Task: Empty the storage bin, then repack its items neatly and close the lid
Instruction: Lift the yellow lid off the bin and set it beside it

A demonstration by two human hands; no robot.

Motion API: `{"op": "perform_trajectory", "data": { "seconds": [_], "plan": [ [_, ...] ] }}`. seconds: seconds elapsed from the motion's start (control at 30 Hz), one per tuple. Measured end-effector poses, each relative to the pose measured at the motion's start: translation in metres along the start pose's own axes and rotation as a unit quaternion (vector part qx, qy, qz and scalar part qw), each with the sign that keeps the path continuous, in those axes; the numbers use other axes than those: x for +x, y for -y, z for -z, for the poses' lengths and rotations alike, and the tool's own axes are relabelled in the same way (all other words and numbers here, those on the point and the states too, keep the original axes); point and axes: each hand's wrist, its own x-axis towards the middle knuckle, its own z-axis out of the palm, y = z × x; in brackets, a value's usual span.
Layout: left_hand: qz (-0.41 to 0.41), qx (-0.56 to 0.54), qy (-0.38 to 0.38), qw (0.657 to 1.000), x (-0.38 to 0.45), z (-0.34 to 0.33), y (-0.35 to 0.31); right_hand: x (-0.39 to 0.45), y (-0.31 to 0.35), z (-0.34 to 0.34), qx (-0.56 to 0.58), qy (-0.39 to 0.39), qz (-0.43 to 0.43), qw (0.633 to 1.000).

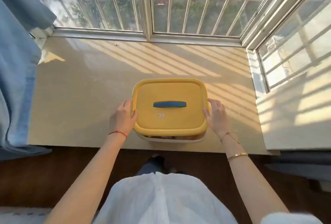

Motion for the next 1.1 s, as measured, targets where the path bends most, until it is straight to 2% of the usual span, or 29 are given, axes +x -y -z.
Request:
{"op": "perform_trajectory", "data": {
  "seconds": [0.27,0.5,0.8,1.1],
  "plan": [
    [0.109,-0.064,0.120,0.985,0.047,-0.038,0.019,0.036,0.000,-0.022,0.008,0.027,-0.115,0.993],
    [0.128,-0.091,0.148,0.976,0.053,-0.046,0.021,0.038,0.002,-0.034,0.042,0.024,-0.159,0.986],
    [0.033,-0.113,0.097,0.988,0.061,-0.027,-0.025,0.009,-0.025,-0.007,0.091,-0.080,-0.183,0.976],
    [-0.043,-0.140,0.112,0.983,0.031,-0.048,-0.115,-0.043,-0.103,0.044,0.070,-0.133,-0.238,0.959]
  ]
}}
